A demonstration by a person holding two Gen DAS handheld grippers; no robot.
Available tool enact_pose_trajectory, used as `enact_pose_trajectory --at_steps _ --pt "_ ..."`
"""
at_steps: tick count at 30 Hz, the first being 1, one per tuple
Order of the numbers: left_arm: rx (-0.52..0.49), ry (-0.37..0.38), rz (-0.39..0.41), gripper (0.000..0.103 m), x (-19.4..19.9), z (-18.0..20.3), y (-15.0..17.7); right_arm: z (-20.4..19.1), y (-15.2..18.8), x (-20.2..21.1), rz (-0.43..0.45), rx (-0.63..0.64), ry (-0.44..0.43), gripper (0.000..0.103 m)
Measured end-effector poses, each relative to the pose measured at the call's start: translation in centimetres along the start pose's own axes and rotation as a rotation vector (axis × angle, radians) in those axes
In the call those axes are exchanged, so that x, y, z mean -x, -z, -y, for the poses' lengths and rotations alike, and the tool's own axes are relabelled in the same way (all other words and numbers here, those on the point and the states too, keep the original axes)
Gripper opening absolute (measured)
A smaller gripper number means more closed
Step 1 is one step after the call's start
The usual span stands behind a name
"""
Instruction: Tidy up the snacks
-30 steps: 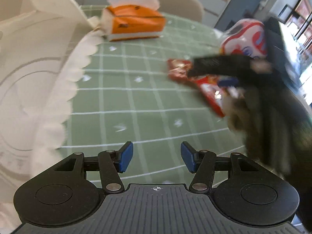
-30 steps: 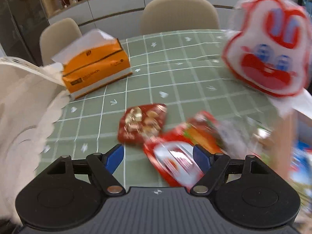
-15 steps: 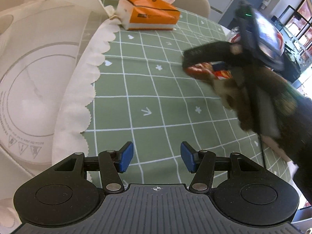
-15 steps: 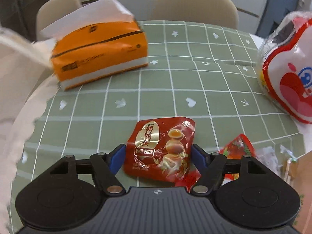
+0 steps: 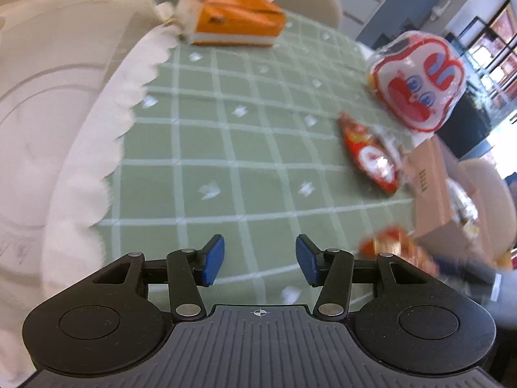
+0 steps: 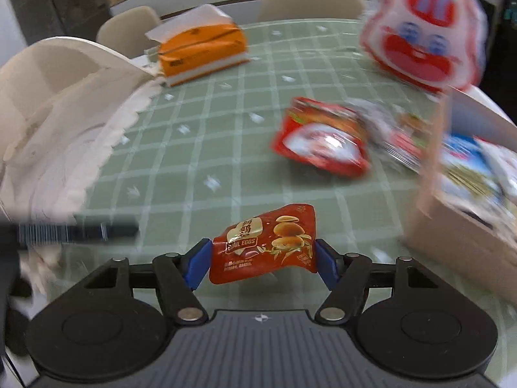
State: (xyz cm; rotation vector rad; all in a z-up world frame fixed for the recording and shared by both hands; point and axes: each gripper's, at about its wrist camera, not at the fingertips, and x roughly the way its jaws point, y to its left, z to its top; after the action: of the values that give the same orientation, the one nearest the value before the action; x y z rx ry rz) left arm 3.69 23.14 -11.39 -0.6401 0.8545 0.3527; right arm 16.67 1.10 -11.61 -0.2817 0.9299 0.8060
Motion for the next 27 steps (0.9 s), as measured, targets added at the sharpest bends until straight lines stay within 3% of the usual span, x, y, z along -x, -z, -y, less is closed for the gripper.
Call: enact_pose_trajectory --at_steps 5,9,12,14,16,19,22,27 --pt "-0.024 0.112 0.047 0.054 -1.8 4.3 -4.0 3.7 3.1 1.1 -0.026 -0.057 -0.045 0.071" --pt "-0.035 0.130 0.044 0.054 -5.2 8.3 -7.3 5.8 4.5 2.4 0.019 -0.059 0.001 0.072" --pt "-0.091 0.041 0.045 0.054 -8.0 11.7 -8.9 7.1 5.3 3.4 0.033 -0.023 0.025 0.072" --pt "-0.171 0.022 0.063 0.054 -9.2 14.1 -9.5 8.1 5.9 3.7 0.034 -0.018 0.042 0.072" --pt "-0.286 0.001 0.056 0.054 -10.7 17.0 -9.5 9.5 6.6 3.9 0.022 -0.039 0.043 0.072" --pt "-0.494 -0.120 0.020 0.054 -14.3 20.6 -8.5 11.3 7.5 3.9 0.003 -0.079 0.051 0.072" --pt "-0.579 -0.194 -0.017 0.058 -16.5 21.3 -7.2 12.6 8.2 4.4 0.007 -0.109 0.057 0.072" --pt "-0.593 -0.163 0.003 0.057 -14.8 19.5 -5.5 13.6 8.6 4.9 0.016 -0.132 0.064 0.072"
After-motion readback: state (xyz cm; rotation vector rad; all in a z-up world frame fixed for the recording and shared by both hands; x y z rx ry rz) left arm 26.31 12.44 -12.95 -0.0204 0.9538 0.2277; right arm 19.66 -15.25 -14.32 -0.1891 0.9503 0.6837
